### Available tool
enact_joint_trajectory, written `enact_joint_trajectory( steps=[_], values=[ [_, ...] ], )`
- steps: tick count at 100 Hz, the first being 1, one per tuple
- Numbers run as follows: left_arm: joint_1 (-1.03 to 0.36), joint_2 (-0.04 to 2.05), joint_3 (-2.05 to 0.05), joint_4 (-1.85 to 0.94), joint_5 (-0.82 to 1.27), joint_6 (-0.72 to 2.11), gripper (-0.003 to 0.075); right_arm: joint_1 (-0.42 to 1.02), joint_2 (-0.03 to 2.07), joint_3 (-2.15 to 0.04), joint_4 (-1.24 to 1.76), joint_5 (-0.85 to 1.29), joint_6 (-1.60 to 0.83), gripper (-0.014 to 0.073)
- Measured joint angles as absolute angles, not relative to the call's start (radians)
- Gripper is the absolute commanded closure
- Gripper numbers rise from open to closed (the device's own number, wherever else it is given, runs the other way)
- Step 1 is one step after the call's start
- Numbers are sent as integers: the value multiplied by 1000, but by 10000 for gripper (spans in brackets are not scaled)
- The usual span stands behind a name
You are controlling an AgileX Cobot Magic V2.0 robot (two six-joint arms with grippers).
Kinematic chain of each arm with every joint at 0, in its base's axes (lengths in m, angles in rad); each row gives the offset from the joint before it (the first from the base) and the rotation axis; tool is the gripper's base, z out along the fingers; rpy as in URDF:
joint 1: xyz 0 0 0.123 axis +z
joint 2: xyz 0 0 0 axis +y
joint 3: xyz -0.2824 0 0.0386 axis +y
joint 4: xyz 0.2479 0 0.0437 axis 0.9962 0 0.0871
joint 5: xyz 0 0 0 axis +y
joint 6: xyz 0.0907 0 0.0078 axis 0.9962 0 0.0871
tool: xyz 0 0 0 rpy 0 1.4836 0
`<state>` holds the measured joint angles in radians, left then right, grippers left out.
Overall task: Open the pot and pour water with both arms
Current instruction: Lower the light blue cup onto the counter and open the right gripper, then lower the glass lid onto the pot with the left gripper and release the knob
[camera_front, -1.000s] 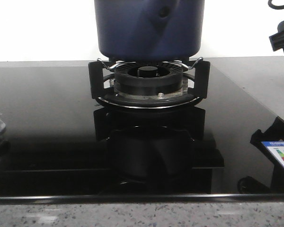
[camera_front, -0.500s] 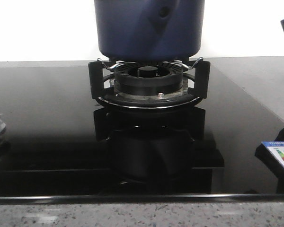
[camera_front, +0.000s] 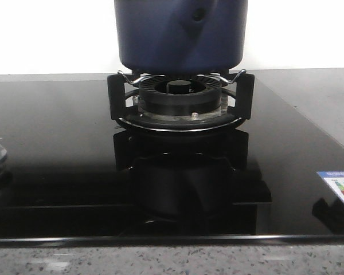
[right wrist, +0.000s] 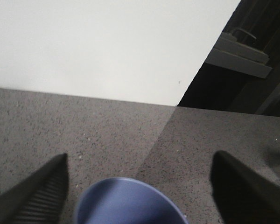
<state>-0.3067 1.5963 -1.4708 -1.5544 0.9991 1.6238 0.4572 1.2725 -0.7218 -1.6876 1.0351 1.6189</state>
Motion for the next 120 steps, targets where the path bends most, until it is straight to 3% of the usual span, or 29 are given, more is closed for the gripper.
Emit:
enact_joint_trajectory(
  steps=[19,34,65,89,120],
  values=[
    [-307,1596,-1471,-1554,1001,1624,469,474,1153,-722,-1586,1035,1612,662],
    [-307,1596,-1471,-1554,1001,1624,470,519,1024,-721,-1504,1004,1583,665],
    [-307,1598,-1471,-1554,984,1624,470,688,697,-721,-1370,644,1433,665],
    [-336,1656,-1471,-1556,981,1639,470,732,582,-721,-1298,641,1276,665],
    [-403,1738,-1471,-1598,922,1712,470,732,573,-721,-1279,676,1262,665]
  ],
)
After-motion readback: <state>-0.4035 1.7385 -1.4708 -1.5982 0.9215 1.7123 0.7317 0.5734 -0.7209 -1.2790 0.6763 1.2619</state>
